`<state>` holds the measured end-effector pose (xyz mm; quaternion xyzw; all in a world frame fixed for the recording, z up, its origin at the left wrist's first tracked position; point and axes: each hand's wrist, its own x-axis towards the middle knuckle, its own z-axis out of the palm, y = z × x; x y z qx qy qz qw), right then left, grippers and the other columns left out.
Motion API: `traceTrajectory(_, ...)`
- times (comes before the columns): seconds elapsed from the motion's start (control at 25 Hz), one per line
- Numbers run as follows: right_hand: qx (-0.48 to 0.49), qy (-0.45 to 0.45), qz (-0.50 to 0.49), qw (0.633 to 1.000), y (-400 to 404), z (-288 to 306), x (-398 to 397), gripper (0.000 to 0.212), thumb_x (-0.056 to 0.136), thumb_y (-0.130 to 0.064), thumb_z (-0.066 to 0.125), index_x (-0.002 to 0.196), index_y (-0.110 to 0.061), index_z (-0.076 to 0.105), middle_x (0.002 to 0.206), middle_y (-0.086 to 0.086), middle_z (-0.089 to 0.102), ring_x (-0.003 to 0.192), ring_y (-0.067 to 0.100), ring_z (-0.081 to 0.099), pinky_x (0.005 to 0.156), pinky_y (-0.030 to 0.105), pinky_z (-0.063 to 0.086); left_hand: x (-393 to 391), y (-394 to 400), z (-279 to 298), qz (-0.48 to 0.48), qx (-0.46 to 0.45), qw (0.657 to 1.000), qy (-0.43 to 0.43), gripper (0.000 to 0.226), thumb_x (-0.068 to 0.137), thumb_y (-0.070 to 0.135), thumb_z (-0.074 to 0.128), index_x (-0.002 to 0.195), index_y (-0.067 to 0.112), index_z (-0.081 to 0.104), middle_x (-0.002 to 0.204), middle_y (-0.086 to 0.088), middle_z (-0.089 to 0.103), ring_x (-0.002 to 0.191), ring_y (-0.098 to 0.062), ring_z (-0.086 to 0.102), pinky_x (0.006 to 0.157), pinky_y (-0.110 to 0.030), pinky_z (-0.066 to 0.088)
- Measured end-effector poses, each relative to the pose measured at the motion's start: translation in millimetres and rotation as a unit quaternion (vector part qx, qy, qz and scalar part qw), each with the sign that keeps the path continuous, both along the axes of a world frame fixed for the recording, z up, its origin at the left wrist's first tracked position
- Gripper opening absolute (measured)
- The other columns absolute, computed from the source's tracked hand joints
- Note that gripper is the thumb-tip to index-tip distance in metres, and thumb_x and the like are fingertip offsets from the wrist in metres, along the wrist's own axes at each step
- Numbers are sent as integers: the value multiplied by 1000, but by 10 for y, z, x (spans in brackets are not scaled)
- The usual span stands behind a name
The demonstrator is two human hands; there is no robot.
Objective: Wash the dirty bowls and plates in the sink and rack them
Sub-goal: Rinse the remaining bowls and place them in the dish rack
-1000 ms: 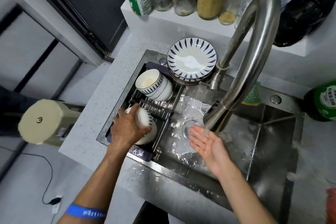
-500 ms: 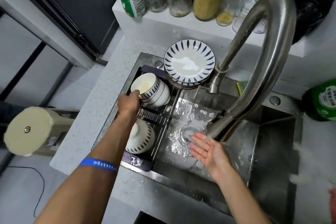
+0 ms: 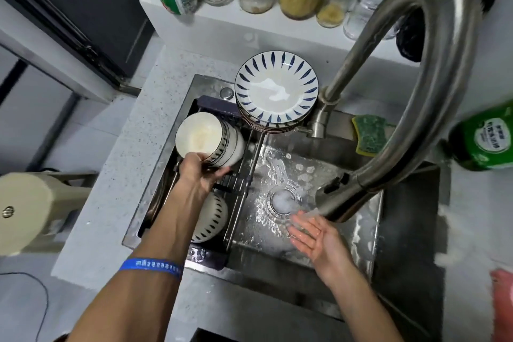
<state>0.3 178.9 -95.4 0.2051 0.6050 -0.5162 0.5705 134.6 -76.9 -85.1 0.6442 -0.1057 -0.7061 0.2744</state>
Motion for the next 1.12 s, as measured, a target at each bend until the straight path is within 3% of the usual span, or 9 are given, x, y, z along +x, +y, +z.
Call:
traceTrajectory(0.12, 5, 5, -1, 1000, 76, 39, -57, 31, 101, -25, 42, 110, -7, 66, 114, 10, 72, 106, 29, 66, 87, 39, 51, -4, 193, 307, 3, -47, 999, -2, 27, 80, -10, 34, 98, 1, 53, 114, -24, 58, 85, -36, 65, 79, -56, 58)
traceTrajectory(0.24, 11, 35, -1, 999, 118, 144, -120, 25, 100, -22, 46, 103, -9, 67, 110, 10, 73, 101, 27, 67, 85, 40, 52, 96, 566, 588, 27, -50, 998, -2, 38, 78, -12, 40, 114, -8, 51, 110, -23, 58, 82, -34, 66, 63, -45, 62)
traceTrajectory(0.4, -20, 111, 11, 994, 196, 211, -179, 31, 97, -23, 53, 124, -8, 59, 112, 6, 72, 96, 24, 72, 77, 39, 56, 244, 1323, 709, -6, -7, 1000, -29, 53, 78, -14, 43, 131, -6, 48, 116, -24, 60, 79, -36, 69, 56, -40, 61)
traceTrajectory(0.56, -52, 94, 118, 987, 322, 232, -223, 45, 85, -47, 64, 126, -29, 57, 118, -8, 69, 105, 22, 68, 77, 43, 59, -30, 1951, 324, -117, 35, 987, -104, 54, 78, -13, 42, 125, 10, 54, 103, -16, 65, 79, -33, 63, 62, -45, 58)
traceTrajectory(0.64, -5, 113, 169, 979, 371, 80, -180, 30, 90, -34, 66, 120, -31, 59, 117, -8, 68, 102, 17, 66, 67, 34, 58, -241, 2123, -37, -195, 32, 972, -126, 55, 78, -14, 40, 121, 15, 56, 100, -11, 66, 85, -33, 62, 76, -57, 56)
traceTrajectory(0.72, 62, 160, 169, 971, 428, -260, -139, 29, 90, -10, 60, 114, -27, 56, 116, -1, 66, 96, 18, 64, 65, 35, 58, -425, 2224, -354, -270, -1, 954, -131, 60, 77, -15, 36, 122, 18, 58, 104, -9, 69, 95, -31, 64, 86, -55, 56)
traceTrajectory(0.84, 138, 250, 188, 940, 502, -806, -131, 47, 78, -3, 52, 118, -29, 51, 117, 2, 64, 100, 23, 60, 84, 38, 56, -570, 2281, -871, -359, -29, 925, -119, 68, 72, -12, 35, 128, 19, 56, 111, -5, 69, 105, -28, 62, 94, -48, 54)
traceTrajectory(0.96, 190, 295, 206, 914, 586, -1099, -131, 45, 77, -2, 52, 118, -22, 52, 114, 7, 64, 100, 30, 60, 85, 37, 53, -558, 2261, -1162, -477, -50, 863, -158, 66, 76, -1, 42, 136, 23, 53, 122, -8, 65, 111, -31, 61, 97, -49, 52)
traceTrajectory(1.12, 240, 431, 270, 827, 656, -1136, -145, 23, 84, -6, 58, 105, -15, 53, 111, 9, 58, 97, 34, 59, 79, 38, 50, -570, 2257, -1051, -596, -242, 685, -343, 45, 87, 10, 53, 130, 20, 58, 118, -15, 51, 101, -38, 60, 93, -42, 49)
